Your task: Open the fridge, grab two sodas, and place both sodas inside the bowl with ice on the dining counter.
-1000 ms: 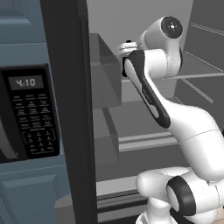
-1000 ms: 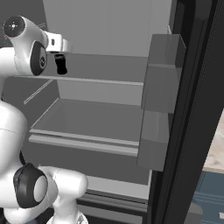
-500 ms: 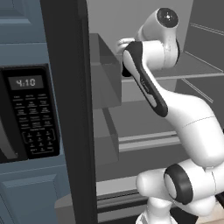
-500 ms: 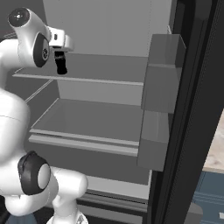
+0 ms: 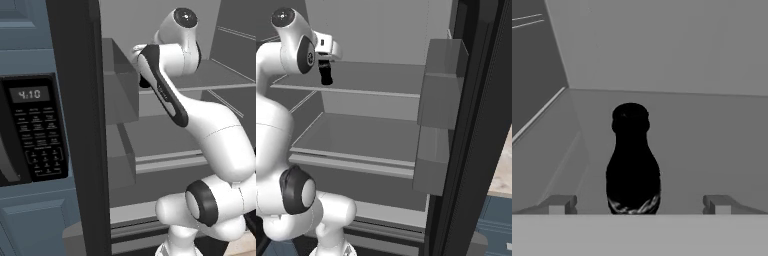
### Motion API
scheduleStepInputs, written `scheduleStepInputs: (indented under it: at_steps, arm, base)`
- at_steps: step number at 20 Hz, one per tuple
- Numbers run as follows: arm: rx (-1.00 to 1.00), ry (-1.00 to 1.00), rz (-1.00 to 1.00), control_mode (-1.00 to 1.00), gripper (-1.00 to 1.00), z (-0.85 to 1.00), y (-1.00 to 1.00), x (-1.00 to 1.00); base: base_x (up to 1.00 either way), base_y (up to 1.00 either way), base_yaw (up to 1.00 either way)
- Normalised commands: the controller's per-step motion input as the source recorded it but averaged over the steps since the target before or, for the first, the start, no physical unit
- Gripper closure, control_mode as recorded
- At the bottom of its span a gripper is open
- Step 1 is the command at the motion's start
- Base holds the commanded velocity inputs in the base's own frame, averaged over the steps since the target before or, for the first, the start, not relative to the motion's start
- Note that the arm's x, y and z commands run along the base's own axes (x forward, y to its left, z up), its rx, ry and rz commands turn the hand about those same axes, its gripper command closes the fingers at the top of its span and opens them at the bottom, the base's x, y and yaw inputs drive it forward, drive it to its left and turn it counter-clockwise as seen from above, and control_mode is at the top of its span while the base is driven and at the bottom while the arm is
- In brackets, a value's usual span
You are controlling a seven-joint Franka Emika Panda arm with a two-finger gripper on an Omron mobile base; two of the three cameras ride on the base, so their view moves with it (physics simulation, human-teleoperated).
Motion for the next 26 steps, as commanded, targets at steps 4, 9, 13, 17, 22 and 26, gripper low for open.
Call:
scheduleStepInputs:
  at_steps: [4,9,13,17,22,26]
  arm:
    - [0.00,0.04,0.00,-1.00,-1.00,-0.10,0.10,0.15]
    - [0.00,0.04,0.00,-1.00,-1.00,-0.04,0.08,0.18]
    - [0.00,0.03,0.00,-1.00,-1.00,-0.04,0.02,0.21]
    - [0.00,0.00,0.01,-1.00,1.00,-0.11,0.00,0.16]
    - [0.00,0.01,0.02,-1.00,1.00,-0.16,0.00,0.09]
    - [0.00,0.05,0.01,-1.00,1.00,-0.12,0.00,0.03]
  base:
    - [0.00,0.00,0.00]
    - [0.00,0.00,0.00]
    - [0.00,0.00,0.00]
    - [0.00,0.00,0.00]
    - [0.00,0.00,0.00]
    - [0.00,0.00,0.00]
